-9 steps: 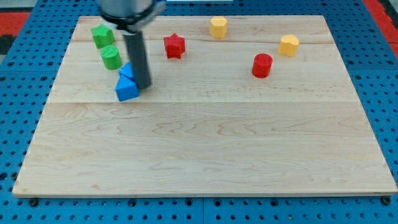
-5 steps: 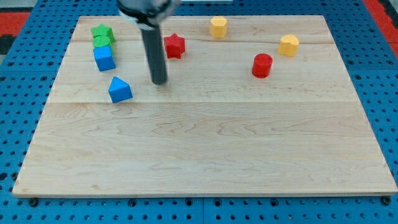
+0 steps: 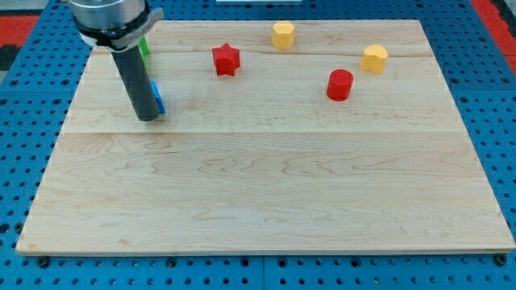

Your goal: Push the blue traingle closer to the blue cube

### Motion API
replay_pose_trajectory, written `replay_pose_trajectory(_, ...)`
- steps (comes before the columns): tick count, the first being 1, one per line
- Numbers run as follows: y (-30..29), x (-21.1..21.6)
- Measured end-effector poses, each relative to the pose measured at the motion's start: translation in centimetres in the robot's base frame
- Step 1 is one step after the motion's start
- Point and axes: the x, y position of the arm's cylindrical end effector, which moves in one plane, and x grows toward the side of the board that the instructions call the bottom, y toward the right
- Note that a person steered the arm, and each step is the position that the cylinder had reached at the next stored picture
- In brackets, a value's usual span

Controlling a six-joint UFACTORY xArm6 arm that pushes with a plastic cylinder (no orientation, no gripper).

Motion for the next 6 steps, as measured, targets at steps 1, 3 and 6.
replay_pose_trajectory(1,-0.2,-0.7)
replay_pose_trajectory(3,5.1,-5.3)
replay_pose_trajectory(6,19.1,-9.5)
